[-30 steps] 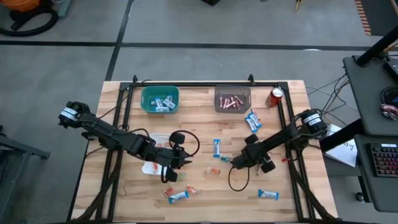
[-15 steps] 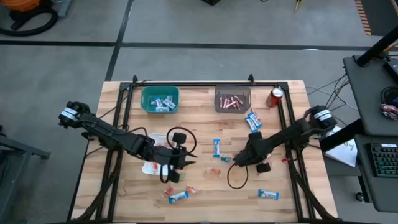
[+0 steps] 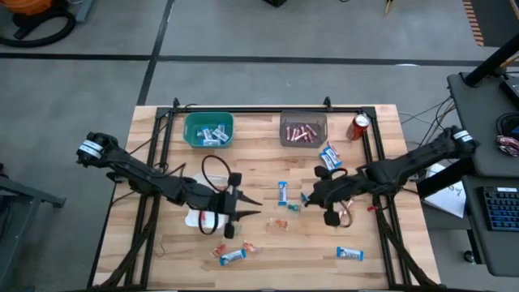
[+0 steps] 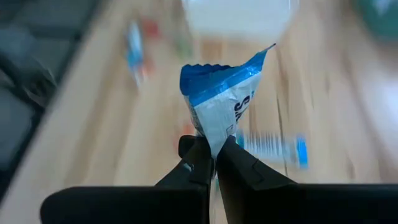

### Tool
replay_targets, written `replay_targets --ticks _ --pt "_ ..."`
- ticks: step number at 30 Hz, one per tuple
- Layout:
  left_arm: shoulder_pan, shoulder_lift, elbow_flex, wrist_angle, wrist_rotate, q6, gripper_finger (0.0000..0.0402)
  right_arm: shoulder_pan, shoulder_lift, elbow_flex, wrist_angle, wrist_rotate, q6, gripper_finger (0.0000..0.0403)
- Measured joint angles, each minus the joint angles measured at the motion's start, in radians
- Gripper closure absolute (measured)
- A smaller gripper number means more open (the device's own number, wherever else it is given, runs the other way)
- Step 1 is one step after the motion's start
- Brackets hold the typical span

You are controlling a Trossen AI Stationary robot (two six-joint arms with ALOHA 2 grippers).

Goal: Sort candy
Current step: Put the white chocolate bar into the green bin

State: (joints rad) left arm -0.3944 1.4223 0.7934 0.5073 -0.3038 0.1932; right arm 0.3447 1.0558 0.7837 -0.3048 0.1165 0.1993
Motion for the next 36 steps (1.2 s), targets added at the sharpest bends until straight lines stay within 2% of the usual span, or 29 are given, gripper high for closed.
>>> replay_targets --ticks 5,8,10,14,18,23,31,36 --pt "0.032 0.001 -0.049 0.151 0.005 0.002 0.0327 0.0 -0.039 -0.108 0.359 0.015 -0.179 0.0391" --pt "0.054 0.025 -0.05 0.224 0.066 0.002 0.0327 0.0 -0.01 -0.154 0.531 0.011 -0.264 0.0391" --pt "0.068 0.062 -0.032 0.252 0.119 0.004 0.0327 0.0 0.019 -0.166 0.579 0.008 -0.292 0.0391" --pt "0.088 0.147 0.027 0.261 0.192 0.002 0.0327 0.0 0.079 -0.166 0.611 0.007 -0.294 0.0391" --pt "0.101 0.232 0.088 0.252 0.193 0.005 0.0327 0.0 0.13 -0.165 0.626 -0.045 -0.278 0.0391" --pt "0.118 0.28 0.144 0.238 0.193 -0.001 0.0323 0.0 0.16 -0.165 0.632 -0.075 -0.248 0.0391" --pt "0.148 0.3 0.159 0.225 0.225 -0.098 0.0252 0.0 0.166 -0.165 0.626 -0.081 -0.269 0.0391" --pt "0.149 0.355 0.174 0.242 0.258 -0.102 0.0214 0.0 0.166 -0.165 0.629 -0.098 -0.297 0.0391"
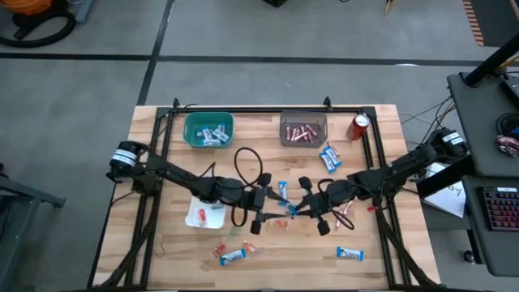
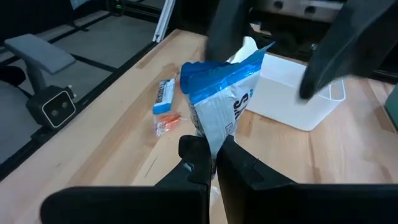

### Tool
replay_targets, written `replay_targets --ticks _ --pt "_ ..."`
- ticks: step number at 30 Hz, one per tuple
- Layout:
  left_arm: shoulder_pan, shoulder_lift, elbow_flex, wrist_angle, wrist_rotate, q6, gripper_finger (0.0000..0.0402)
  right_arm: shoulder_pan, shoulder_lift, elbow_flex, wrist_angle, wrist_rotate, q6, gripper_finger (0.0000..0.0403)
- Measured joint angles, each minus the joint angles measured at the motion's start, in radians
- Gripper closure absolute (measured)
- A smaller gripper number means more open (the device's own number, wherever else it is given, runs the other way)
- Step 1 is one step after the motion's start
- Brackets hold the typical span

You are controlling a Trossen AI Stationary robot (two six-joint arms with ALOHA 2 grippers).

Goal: Sort candy
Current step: Put the white chocolate bar into the green bin

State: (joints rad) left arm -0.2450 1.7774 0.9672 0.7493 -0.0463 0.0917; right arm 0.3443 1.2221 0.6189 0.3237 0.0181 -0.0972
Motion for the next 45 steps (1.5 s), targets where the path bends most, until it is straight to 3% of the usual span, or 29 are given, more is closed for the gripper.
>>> replay_targets --ticks 4,11,15,21,30,39,45 --pt "0.002 0.057 0.041 0.018 0.063 0.0 0.0206 0.0 0.0 0.0 -0.005 0.0 -0.005 0.0391" --pt "0.007 0.11 0.117 0.005 0.065 0.014 0.0218 0.0 0.0 0.0 -0.031 0.0 -0.001 0.0391" --pt "0.012 0.111 0.124 -0.005 0.062 0.031 0.0266 0.0 0.0 0.0 -0.037 0.005 -0.003 0.0391" --pt "0.024 0.11 0.131 -0.014 0.062 0.021 0.0379 0.0 0.0 0.0 -0.036 0.012 -0.034 0.039" --pt "0.027 0.09 0.131 -0.033 0.056 0.004 0.0394 -0.007 -0.004 0.007 -0.035 0.043 0.055 0.0386" --pt "0.027 0.009 0.131 -0.169 0.047 0.005 0.0397 -0.006 -0.012 0.008 -0.035 0.143 0.106 0.0299" --pt "0.026 -0.057 0.131 -0.327 -0.051 0.029 0.0397 -0.007 -0.027 0.008 -0.03 0.161 0.151 0.0251"
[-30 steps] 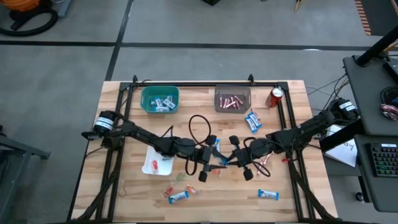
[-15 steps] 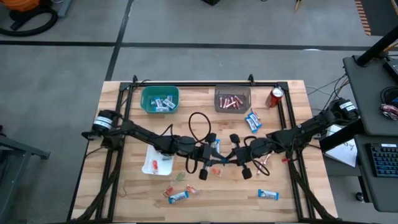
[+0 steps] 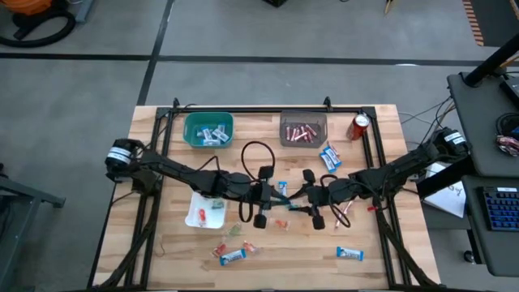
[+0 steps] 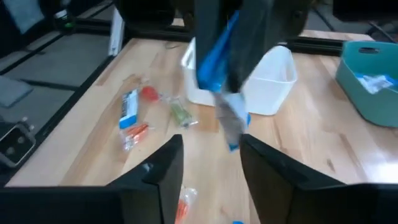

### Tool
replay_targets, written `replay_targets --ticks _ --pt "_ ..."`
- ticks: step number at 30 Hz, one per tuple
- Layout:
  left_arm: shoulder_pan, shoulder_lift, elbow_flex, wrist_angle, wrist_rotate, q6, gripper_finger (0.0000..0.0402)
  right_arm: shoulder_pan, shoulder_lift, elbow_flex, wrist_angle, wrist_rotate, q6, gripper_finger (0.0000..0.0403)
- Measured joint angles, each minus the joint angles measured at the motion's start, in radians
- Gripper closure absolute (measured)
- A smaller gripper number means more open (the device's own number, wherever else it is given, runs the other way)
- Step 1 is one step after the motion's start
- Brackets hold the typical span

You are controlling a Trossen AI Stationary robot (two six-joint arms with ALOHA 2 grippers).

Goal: Sort candy
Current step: Put the white chocolate bar into the green bin

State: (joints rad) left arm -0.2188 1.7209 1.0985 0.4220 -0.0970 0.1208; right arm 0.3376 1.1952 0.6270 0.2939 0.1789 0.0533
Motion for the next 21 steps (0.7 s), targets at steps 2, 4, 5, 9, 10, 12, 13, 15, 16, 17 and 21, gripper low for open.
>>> replay_targets --ticks 2,4,5,9,10,12,13,15,16,17,21 --pt "0.001 -0.026 0.0 -0.072 -0.031 0.002 0.0398 0.0 -0.007 0.0 -0.003 0.055 0.022 0.0244" --pt "0.002 -0.06 0.0 -0.163 -0.079 0.002 0.0398 0.0 -0.016 0.0 -0.011 0.124 0.053 0.0241" --pt "0.003 -0.077 0.0 -0.213 -0.113 0.002 0.0398 0.0 -0.018 0.0 -0.016 0.158 0.063 0.0241" --pt "0.006 -0.158 0.0 -0.424 -0.292 0.002 0.0398 0.0 -0.035 0.0 -0.05 0.23 0.107 0.0241" --pt "0.009 -0.18 0.0 -0.476 -0.334 0.002 0.0398 0.0 -0.039 0.0 -0.063 0.237 0.111 0.024" --pt "0.02 -0.224 0.0 -0.579 -0.404 0.002 0.0398 0.0 -0.041 0.0 -0.063 0.241 0.122 0.0241" --pt "0.03 -0.244 0.0 -0.624 -0.427 0.002 0.0398 0.0 -0.041 0.0 -0.065 0.241 0.13 0.0242" --pt "0.058 -0.286 -0.008 -0.692 -0.456 -0.001 0.0398 0.0 -0.041 0.0 -0.066 0.241 0.133 0.0243" --pt "0.077 -0.306 -0.016 -0.711 -0.462 -0.001 0.0398 0.0 -0.04 0.0 -0.066 0.241 0.133 0.0243" --pt "0.101 -0.325 -0.026 -0.721 -0.462 -0.002 0.0398 0.0 -0.04 0.0 -0.067 0.241 0.134 0.0243" --pt "0.217 -0.394 -0.072 -0.74 -0.462 -0.008 0.0398 0.0 -0.04 0.0 -0.082 0.241 0.16 0.0241"
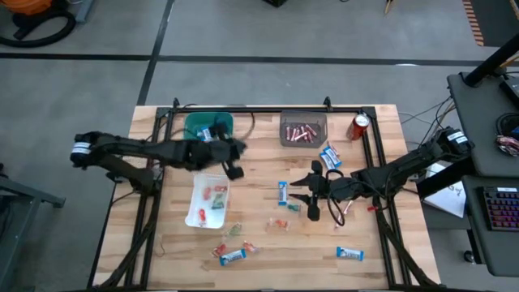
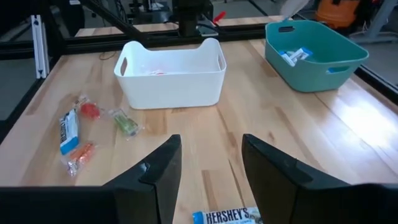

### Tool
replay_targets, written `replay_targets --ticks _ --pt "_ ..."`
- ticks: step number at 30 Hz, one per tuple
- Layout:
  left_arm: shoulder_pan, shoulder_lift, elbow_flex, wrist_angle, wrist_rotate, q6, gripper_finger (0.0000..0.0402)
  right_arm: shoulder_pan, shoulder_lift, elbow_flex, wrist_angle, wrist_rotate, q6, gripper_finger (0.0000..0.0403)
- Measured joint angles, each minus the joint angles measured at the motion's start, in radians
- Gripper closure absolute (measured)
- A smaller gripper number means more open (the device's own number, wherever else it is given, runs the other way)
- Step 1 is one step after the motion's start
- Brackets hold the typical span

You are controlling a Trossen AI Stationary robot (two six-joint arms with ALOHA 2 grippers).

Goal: Sort candy
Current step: Put the white chocolate bar into the green bin

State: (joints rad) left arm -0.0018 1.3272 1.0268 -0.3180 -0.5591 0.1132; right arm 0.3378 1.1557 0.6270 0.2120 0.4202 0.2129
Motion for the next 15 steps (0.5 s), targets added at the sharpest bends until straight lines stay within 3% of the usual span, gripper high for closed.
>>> replay_targets --ticks 9,15 --pt "0.325 -0.041 -0.106 -0.021 0.008 -0.028 0.0397 0.0 0.001 0.0 -0.003 -0.001 0.031 0.0248" --pt "0.532 0.009 -0.111 -0.056 0.219 -0.07 0.0396 0.0 0.001 0.0 -0.051 -0.002 0.095 0.0245"
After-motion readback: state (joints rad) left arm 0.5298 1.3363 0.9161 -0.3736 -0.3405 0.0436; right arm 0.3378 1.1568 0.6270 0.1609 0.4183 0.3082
